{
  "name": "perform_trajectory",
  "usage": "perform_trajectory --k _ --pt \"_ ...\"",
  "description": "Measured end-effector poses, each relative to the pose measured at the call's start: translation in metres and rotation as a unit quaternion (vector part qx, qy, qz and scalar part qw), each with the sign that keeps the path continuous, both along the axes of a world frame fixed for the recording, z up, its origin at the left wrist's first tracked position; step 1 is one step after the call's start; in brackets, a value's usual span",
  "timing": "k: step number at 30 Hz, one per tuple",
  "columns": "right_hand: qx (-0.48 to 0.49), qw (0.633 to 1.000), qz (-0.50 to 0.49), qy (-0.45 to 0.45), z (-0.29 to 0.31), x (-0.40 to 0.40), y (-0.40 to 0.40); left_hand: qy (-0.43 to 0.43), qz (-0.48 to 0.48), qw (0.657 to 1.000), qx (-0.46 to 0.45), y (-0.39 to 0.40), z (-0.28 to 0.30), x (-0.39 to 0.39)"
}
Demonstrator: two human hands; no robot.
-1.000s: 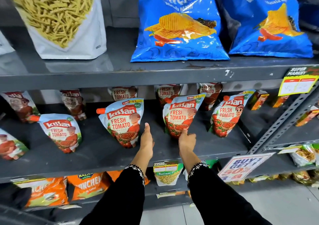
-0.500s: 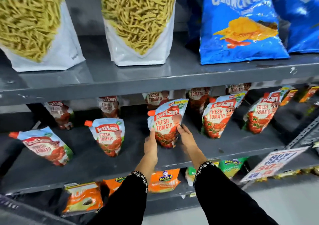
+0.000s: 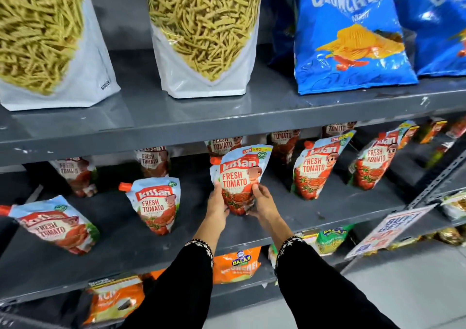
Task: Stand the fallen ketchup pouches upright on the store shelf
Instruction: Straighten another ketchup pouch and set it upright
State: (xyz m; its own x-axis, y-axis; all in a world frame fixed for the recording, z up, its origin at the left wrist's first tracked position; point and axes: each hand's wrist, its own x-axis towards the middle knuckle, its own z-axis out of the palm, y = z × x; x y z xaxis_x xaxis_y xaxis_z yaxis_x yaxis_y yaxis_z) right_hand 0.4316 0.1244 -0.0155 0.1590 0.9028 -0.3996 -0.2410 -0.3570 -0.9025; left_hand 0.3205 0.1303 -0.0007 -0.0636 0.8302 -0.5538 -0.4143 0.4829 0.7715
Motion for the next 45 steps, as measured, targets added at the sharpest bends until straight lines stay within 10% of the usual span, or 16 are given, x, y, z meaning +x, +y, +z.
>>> perform_trajectory --k 18,29,38,45 --pt "-0.01 1.0 -0.006 -0.004 -0.002 0.009 0.002 0.014 -0.042 0.999 0.002 -0.008 0.001 -0.003" --pt "-0.039 0.962 -0.182 -0.197 -0.002 -0.05 -0.028 0.143 0.126 0.98 -0.06 -0.04 -0.019 -0.049" --pt "-0.031 0.997 0.067 -0.022 -0.002 -0.159 -0.031 0.181 0.202 0.954 -0.128 -0.056 -0.013 -0.14" --pt "-0.043 0.995 0.057 0.067 -0.011 -0.203 -0.031 0.123 0.089 0.988 -0.008 -0.04 -0.011 -0.187"
